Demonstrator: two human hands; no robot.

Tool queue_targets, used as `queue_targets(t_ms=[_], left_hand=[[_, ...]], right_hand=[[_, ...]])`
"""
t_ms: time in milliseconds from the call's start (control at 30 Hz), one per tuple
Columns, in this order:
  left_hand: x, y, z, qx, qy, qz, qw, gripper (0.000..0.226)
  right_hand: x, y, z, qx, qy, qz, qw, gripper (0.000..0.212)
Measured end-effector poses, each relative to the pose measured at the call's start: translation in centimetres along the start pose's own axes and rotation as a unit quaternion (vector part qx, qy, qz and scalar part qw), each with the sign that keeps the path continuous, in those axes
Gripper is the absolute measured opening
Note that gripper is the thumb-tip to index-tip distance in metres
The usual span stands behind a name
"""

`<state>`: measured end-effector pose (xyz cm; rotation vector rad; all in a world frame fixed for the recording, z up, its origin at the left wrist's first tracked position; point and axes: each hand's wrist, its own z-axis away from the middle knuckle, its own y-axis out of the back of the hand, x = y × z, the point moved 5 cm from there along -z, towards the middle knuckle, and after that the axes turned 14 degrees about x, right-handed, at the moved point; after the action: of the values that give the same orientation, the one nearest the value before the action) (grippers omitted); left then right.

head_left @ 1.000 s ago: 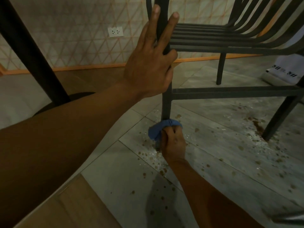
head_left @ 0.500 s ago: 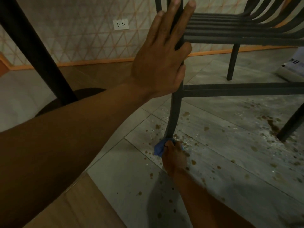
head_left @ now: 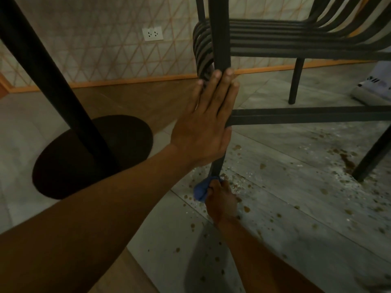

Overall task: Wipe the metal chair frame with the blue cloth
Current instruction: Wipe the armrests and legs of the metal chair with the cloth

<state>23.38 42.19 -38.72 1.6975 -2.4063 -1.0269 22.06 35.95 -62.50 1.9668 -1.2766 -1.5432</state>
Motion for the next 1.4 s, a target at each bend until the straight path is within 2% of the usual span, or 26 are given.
queue_targets(t_ms=[100,167,200,333,400,500,567,633,733,800,833,900,1000,1033,1067,1167,1267,1400], left_hand=[[0.4,-0.6,1.6,-0.020,0.008,0.001,1.000,0.078],[0.7,-0.9,2.2,-0.030,0.008,0.005,0.999,0.077],[0.9,-1.0,2.4,-0.036,0.005,0.008,0.999,0.075],[1.1,-1.2,2.7,-0.056,-0.001,0.014,0.998,0.071],[1.2,-1.2,2.6,-0.060,-0.003,0.021,0.998,0.070],[1.2,-1.1,2.5,-0.056,-0.009,0.029,0.998,0.069],[1.0,-1.1,2.4,-0.048,-0.012,0.033,0.998,0.069],[0.8,-1.2,2.5,-0.040,-0.018,0.040,0.998,0.069],[0.6,-1.3,2.5,-0.032,-0.025,0.045,0.998,0.070],[0.6,-1.4,2.5,-0.029,-0.029,0.053,0.998,0.068],[0.6,-1.4,2.5,-0.029,-0.031,0.055,0.998,0.068],[0.4,-1.5,2.5,-0.031,-0.036,0.048,0.998,0.070],[0.2,-1.2,2.5,-0.035,-0.040,0.053,0.997,0.070],[0.2,-1.1,2.5,-0.037,-0.042,0.057,0.997,0.069],[0.1,-1.1,2.5,-0.038,-0.045,0.059,0.997,0.069],[-0.1,-1.2,2.6,-0.042,-0.050,0.062,0.996,0.067],[0.1,-1.3,2.6,-0.053,-0.044,0.068,0.995,0.065],[0.2,-0.5,2.2,-0.029,-0.024,0.077,0.996,0.063]], right_hand=[[-1.9,2.2,-0.4,0.115,0.042,-0.065,0.990,0.026],[-3.1,3.8,-1.4,0.194,0.066,-0.102,0.973,0.015],[-3.4,4.1,-2.0,0.205,0.066,-0.108,0.971,0.012],[-2.9,3.2,-1.9,0.164,0.074,-0.096,0.979,0.010],[-1.3,1.1,-0.6,0.093,0.072,-0.038,0.992,0.008],[2.0,-1.4,0.5,-0.049,-0.041,0.009,0.998,0.018],[2.4,-1.3,0.4,-0.056,-0.063,0.014,0.996,0.018],[1.0,-0.1,0.3,0.025,-0.013,0.009,1.000,0.013],[-2.1,2.2,-0.7,0.162,0.051,-0.076,0.983,0.008],[-3.0,2.7,-1.6,0.192,0.063,-0.091,0.975,0.009],[-3.2,2.4,-1.8,0.188,0.069,-0.080,0.977,0.010],[-2.3,0.8,-1.1,0.132,0.060,-0.037,0.989,0.009],[0.8,-2.0,1.0,-0.023,-0.051,0.026,0.998,0.017],[1.3,-2.2,1.3,-0.038,-0.073,0.029,0.996,0.019],[1.2,-1.8,1.3,-0.023,-0.075,0.021,0.997,0.018],[-1.9,1.7,-0.1,0.126,0.001,-0.070,0.990,0.011],[-5.1,6.6,-2.5,0.293,0.070,-0.144,0.943,0.013],[-8.4,11.8,-5.4,0.375,0.138,-0.197,0.895,0.013]])
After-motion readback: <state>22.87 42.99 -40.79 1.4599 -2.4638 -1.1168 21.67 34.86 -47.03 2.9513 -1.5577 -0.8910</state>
